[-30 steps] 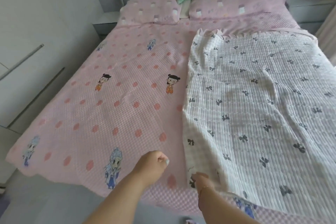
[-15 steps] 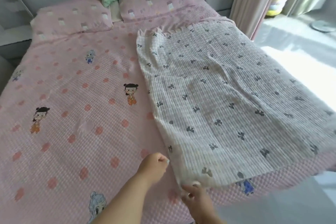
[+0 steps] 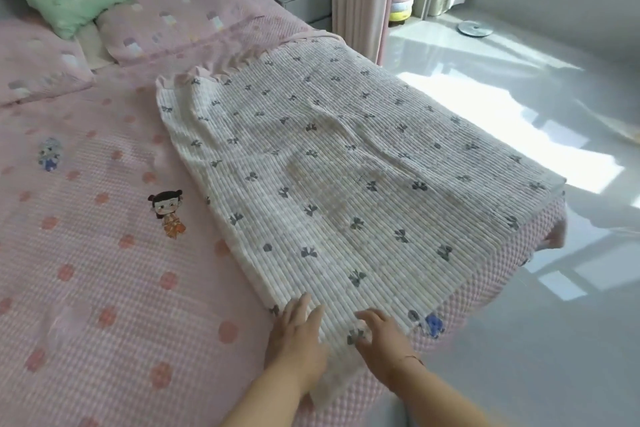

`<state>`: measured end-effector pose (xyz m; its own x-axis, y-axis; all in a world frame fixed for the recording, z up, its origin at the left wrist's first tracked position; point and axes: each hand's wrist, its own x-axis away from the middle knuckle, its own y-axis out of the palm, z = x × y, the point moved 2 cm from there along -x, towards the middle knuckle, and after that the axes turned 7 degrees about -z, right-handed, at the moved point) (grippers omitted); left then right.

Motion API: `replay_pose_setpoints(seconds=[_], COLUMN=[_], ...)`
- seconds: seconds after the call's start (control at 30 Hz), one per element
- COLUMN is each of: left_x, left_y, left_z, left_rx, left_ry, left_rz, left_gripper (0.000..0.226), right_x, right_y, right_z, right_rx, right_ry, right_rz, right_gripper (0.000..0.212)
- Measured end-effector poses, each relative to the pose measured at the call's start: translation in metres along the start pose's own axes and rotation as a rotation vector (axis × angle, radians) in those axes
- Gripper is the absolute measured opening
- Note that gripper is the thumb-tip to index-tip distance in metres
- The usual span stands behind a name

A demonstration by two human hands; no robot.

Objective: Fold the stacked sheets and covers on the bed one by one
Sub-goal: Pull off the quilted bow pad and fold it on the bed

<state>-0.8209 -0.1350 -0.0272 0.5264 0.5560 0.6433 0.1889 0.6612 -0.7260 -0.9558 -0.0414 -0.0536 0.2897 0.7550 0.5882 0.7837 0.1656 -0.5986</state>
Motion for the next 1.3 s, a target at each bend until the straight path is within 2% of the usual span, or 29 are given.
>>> replay_pose_setpoints(seconds=[0.07, 0.13, 0.2, 0.3, 0.4, 0.53, 0.6, 0.67, 0.77, 0.87, 1.0, 1.07, 1.13, 1.17, 1.27, 1.3], left_x=[-0.013, -0.024, -0.034, -0.058, -0.081, -0.111, -0.123, -0.135, -0.153, -0.179, -0.221, -0.235, -0.246, -0.257, -0.287, -0.3], left_y=[0.011, 0.02, 0.016, -0.003, -0.027, -0.059, -0.076, -0.092, -0.108, -0.122, -0.142, -0.143, -0.142, -0.141, -0.143, -0.142], left_z=[0.015, 0.029, 0.043, 0.075, 0.121, 0.187, 0.218, 0.249, 0.285, 0.306, 0.338, 0.358, 0.377, 0.388, 0.424, 0.437], left_rx=[-0.07, -0.03, -0.029, -0.087, -0.089, -0.015, -0.001, -0.003, 0.0, -0.038, -0.124, -0.146, -0.142, -0.143, -0.14, -0.13], left_ry=[-0.002, -0.058, -0.114, -0.137, -0.117, -0.053, -0.003, 0.052, 0.123, 0.149, 0.197, 0.234, 0.272, 0.288, 0.338, 0.348], left_rz=[-0.214, -0.421, -0.484, -0.477, -0.439, -0.362, -0.341, -0.335, -0.37, -0.427, -0.358, -0.368, -0.39, -0.401, -0.408, -0.406], left_gripper=[0.058, 0.056, 0.053, 0.039, 0.033, 0.036, 0.044, 0.046, 0.035, 0.023, 0.046, 0.05, 0.055, 0.055, 0.057, 0.057], right_x=[-0.009, -0.013, -0.018, -0.027, -0.035, -0.044, -0.051, -0.061, -0.07, -0.077, -0.092, -0.108, -0.113, -0.117, -0.138, -0.149], right_y=[-0.015, -0.03, -0.048, -0.083, -0.129, -0.201, -0.235, -0.268, -0.305, -0.332, -0.359, -0.37, -0.382, -0.391, -0.419, -0.428], right_z=[0.011, 0.027, 0.045, 0.075, 0.109, 0.148, 0.164, 0.18, 0.203, 0.219, 0.253, 0.281, 0.297, 0.304, 0.333, 0.347], right_rx=[0.044, 0.057, 0.045, -0.033, -0.122, -0.339, -0.405, -0.446, -0.499, -0.587, -0.689, -0.751, -0.771, -0.803, -0.932, -0.968], right_ry=[0.055, 0.127, 0.191, 0.272, 0.369, 0.437, 0.453, 0.494, 0.549, 0.572, 0.636, 0.642, 0.657, 0.677, 0.721, 0.748], right_rz=[-0.041, -0.084, -0.107, -0.066, 0.052, 0.141, 0.175, 0.23, 0.27, 0.303, 0.337, 0.395, 0.445, 0.432, 0.391, 0.4], right_gripper=[0.046, 0.045, 0.045, 0.04, 0.031, 0.027, 0.012, 0.017, 0.023, 0.02, 0.023, 0.017, 0.044, 0.046, 0.024, 0.022])
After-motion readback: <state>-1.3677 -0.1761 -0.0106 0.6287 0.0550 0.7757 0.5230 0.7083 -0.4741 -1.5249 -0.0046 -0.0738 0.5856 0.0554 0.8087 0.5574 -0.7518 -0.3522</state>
